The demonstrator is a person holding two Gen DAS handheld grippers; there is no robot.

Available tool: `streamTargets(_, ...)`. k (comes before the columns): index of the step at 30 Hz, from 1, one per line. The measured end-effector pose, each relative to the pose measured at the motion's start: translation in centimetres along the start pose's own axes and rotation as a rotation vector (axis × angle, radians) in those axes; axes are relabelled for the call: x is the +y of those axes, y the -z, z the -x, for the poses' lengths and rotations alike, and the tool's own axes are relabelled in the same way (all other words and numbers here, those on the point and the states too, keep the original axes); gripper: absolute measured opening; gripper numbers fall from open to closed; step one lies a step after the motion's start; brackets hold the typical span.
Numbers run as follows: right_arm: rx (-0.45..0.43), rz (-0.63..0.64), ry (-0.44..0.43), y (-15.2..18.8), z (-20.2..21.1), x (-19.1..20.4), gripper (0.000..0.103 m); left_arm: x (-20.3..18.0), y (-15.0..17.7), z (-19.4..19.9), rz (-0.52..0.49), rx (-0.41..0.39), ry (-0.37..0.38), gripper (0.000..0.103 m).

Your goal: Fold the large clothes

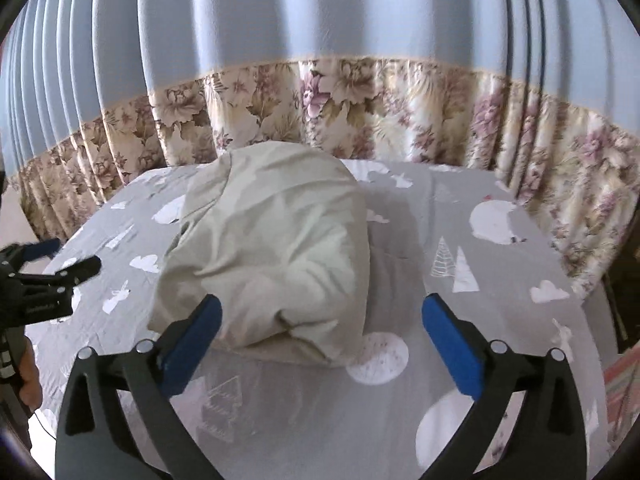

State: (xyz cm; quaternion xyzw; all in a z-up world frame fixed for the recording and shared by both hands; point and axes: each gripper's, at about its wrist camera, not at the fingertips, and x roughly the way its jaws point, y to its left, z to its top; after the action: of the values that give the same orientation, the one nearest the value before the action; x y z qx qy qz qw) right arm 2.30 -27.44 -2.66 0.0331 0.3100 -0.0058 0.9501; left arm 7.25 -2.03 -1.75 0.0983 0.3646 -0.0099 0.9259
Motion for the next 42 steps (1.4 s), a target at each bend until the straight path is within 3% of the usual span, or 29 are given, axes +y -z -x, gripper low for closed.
streamTargets(4, -0.033, 0.009, 0.051, 0.9, 2.1, 2.0, 0.101, 0.1, 0.6, 3.0, -0.027, -0.079, -0.105, 0.1)
streamTargets(9, -0.067, 0.008, 0.116, 1.7, 4.7, 4.3, 0.101, 1.6, 0.8, 6.5, 0.04, -0.095, -0.031, 0.1)
streamTargets(14, -0.129, -0.007, 0.172, 1.5, 8.3, 5.4, 0.101, 1.3, 0.9, 9.8, 0.014, -0.15, -0.083, 0.1)
streamTargets(22, -0.182, -0.088, 0.15, -0.6, 13.0, 4.9, 0.101, 1.7, 0.4, 14.6, 0.047, -0.235, -0.006, 0.1)
streamTargets(26, -0.194, -0.089, 0.187, -1.0, 13.8, 5.2, 0.101, 2.0, 0.6, 15.2, 0.082, -0.223, -0.042, 0.1)
streamTargets(42, -0.153, -0.093, 0.24, -0.3, 12.5, 5.2, 0.101, 1.7, 0.5, 13.6, 0.088, -0.173, 0.005, 0.1)
